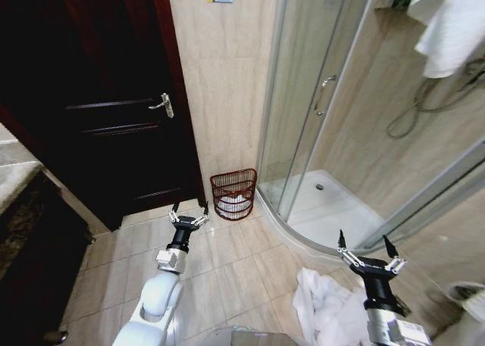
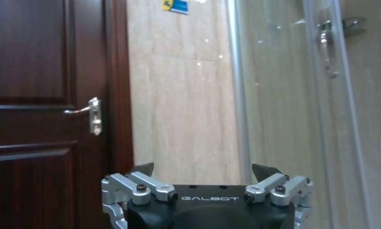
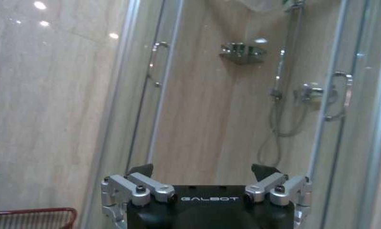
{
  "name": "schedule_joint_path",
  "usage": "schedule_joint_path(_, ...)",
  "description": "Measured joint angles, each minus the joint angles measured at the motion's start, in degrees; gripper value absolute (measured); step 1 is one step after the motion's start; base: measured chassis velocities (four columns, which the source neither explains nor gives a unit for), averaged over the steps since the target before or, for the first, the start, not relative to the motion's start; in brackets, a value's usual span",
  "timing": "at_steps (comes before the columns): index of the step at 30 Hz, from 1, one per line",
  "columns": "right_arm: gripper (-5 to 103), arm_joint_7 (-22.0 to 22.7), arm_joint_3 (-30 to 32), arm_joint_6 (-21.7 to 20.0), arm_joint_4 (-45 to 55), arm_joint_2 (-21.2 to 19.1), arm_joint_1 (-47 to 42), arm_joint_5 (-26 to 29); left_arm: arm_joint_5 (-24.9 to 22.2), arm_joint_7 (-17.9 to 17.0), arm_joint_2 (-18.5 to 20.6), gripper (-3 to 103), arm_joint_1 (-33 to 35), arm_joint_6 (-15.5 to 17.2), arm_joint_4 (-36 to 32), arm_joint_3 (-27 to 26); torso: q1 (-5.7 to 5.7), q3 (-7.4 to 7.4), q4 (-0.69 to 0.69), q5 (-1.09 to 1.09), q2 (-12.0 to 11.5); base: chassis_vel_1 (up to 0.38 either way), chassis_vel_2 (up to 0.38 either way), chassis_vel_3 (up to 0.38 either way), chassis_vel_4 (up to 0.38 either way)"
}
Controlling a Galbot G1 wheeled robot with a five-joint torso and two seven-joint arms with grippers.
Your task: Discard the used towel into the hamper.
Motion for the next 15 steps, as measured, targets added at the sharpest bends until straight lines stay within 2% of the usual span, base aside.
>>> schedule_joint_path(15, 100, -0.07, 0.35, -0.26, -0.58, 0.0, 0.52, 1.1, 0.87, -0.14, -0.47, 100, -0.93, 0.78, 0.11, 0.75, 1.86, 2.24, -0.01, 0.0, 4.07, -0.065, -0.157, -0.074, 0.01)
